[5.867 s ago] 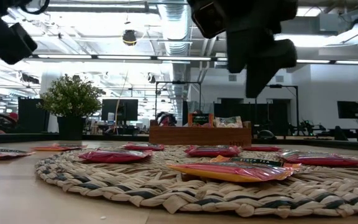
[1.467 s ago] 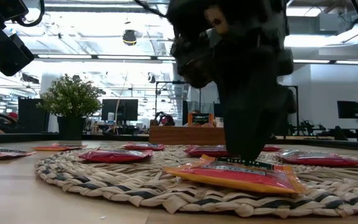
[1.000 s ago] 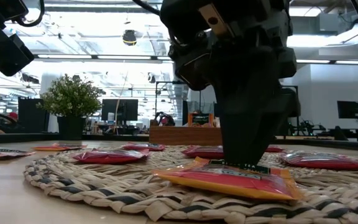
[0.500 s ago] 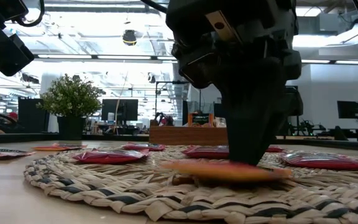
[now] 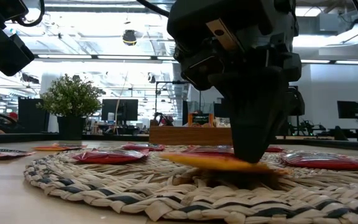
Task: Pick & Place Tea
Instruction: Put the pink tea bag into the middle section of the wooden organizer
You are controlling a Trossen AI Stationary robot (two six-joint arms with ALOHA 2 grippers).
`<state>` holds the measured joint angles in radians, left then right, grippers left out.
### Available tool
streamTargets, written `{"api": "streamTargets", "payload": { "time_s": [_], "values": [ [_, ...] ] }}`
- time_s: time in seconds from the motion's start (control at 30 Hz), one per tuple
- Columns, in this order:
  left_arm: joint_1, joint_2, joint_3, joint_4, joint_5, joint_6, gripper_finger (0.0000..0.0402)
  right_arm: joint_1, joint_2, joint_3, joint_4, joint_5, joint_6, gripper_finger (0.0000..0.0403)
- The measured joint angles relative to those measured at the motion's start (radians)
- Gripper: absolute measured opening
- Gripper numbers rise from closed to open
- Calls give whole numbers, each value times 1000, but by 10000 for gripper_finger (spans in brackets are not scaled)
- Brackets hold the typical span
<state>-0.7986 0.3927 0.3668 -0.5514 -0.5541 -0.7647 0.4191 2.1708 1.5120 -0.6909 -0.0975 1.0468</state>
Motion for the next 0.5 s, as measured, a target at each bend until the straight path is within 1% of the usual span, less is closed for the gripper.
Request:
{"api": "streamTargets", "payload": {
  "time_s": [0.2, 0.3, 0.5],
  "values": [
    [0, 0, 0, 0, 0, 0, 177, 0, 1, 8, -17, -2, 0, 1],
    [0, 0, 0, 0, 0, -1, 177, 0, 3, 37, -70, 3, -6, 1],
    [0, 0, 0, 0, -3, -2, 177, -1, 13, 115, -197, 52, -45, 0]
  ]
}}
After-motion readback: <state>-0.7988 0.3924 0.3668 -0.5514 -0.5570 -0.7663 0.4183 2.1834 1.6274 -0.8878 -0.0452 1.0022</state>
